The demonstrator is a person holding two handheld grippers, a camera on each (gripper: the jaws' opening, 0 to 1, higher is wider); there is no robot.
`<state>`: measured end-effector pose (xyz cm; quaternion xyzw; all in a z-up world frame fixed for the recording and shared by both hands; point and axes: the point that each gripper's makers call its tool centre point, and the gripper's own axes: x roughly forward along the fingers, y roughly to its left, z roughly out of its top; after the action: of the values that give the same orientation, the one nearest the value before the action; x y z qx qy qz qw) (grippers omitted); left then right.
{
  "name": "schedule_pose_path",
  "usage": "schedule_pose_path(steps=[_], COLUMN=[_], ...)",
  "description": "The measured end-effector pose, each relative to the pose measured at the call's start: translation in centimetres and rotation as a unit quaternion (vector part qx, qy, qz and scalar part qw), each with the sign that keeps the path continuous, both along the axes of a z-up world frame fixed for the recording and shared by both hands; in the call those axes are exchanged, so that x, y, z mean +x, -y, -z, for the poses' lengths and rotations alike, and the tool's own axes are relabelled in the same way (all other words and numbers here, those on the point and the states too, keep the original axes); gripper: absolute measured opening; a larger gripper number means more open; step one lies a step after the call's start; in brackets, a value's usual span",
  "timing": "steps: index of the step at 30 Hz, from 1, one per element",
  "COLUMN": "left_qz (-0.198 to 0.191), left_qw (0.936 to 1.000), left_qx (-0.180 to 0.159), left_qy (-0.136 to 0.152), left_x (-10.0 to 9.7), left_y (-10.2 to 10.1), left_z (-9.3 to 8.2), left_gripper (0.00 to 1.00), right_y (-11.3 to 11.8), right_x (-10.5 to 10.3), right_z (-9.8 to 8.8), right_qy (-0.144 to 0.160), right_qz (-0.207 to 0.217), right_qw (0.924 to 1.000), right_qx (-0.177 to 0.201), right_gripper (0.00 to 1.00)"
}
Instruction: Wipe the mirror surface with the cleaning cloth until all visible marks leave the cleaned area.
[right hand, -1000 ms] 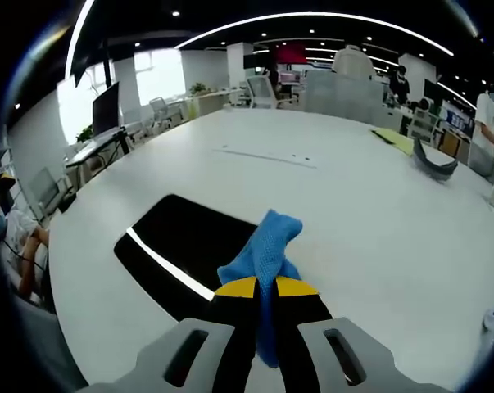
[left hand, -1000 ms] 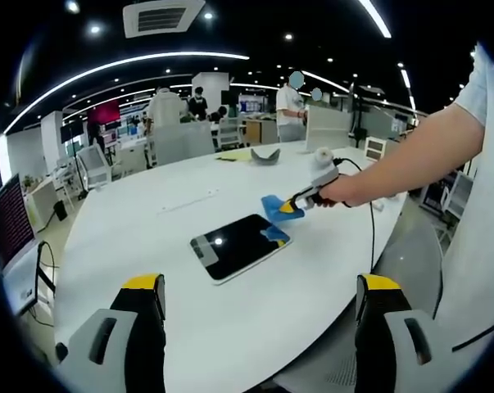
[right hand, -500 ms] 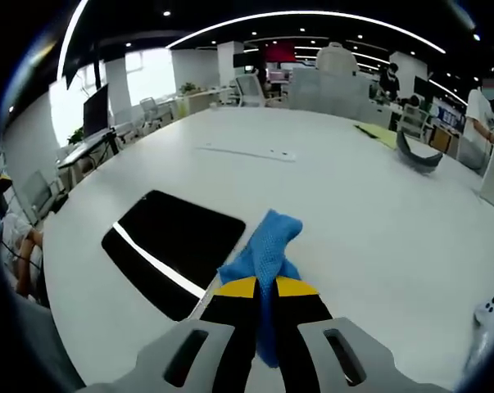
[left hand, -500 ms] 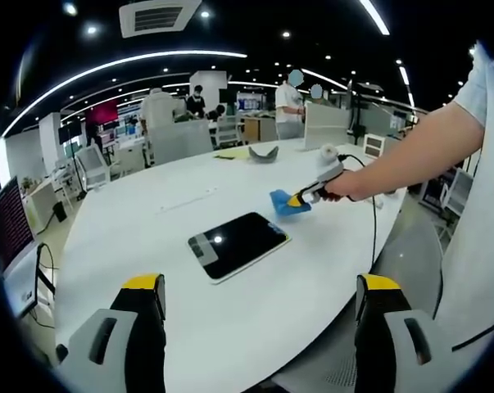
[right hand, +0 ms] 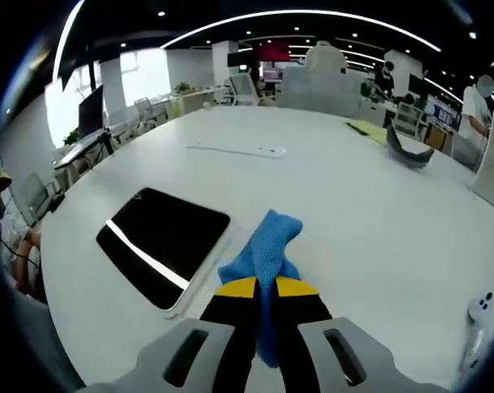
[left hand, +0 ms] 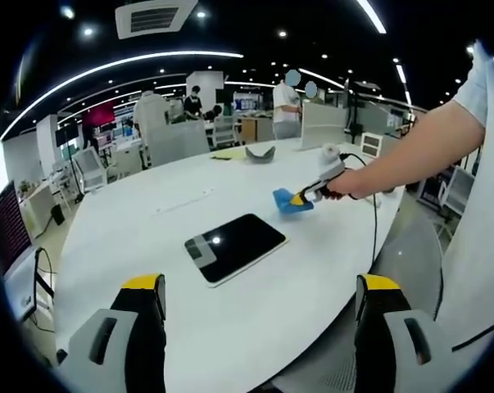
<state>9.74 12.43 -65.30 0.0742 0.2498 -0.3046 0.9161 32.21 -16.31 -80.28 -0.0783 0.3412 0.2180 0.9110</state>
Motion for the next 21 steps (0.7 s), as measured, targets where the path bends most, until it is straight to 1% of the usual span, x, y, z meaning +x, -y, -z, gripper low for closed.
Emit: schedule_pose_path(steps=[7,15,18,21], left_qz=[0.000,-0.007,-0.009,-0.011], left_qw=[1.0000,0.9999,0.9998,0.9998], left_qx=[0.003,0.009,0.013,0.014], left_qy=[-0.001,-0.006,-0.010,-0.013], left_x=[0.0,-0.1,-0.2,-0.3], left_y=[0.0,-0.5,-0.6,-0.5], left_z=[-0.1,0.1,0.3,0.4], left_gripper=[0.97,0.97,0.97,0.97], right_y=[0.1,0.5,0.7,0.9], right_x=[0.0,-0.1,-0.1,-0.1], right_z=[0.4,1.7,2.3,2.8], right_qy=[-0.004,-0.015,-0.021,-0.024], right_qz=[-0.001,-0.002,0.004,0.002], right_qw=[1.0000,0.9999,0.9998,0.9997], right_qx=[-0.001,-0.006,0.004,0.002], right_gripper=[0.02,0.02,0.02,0.02])
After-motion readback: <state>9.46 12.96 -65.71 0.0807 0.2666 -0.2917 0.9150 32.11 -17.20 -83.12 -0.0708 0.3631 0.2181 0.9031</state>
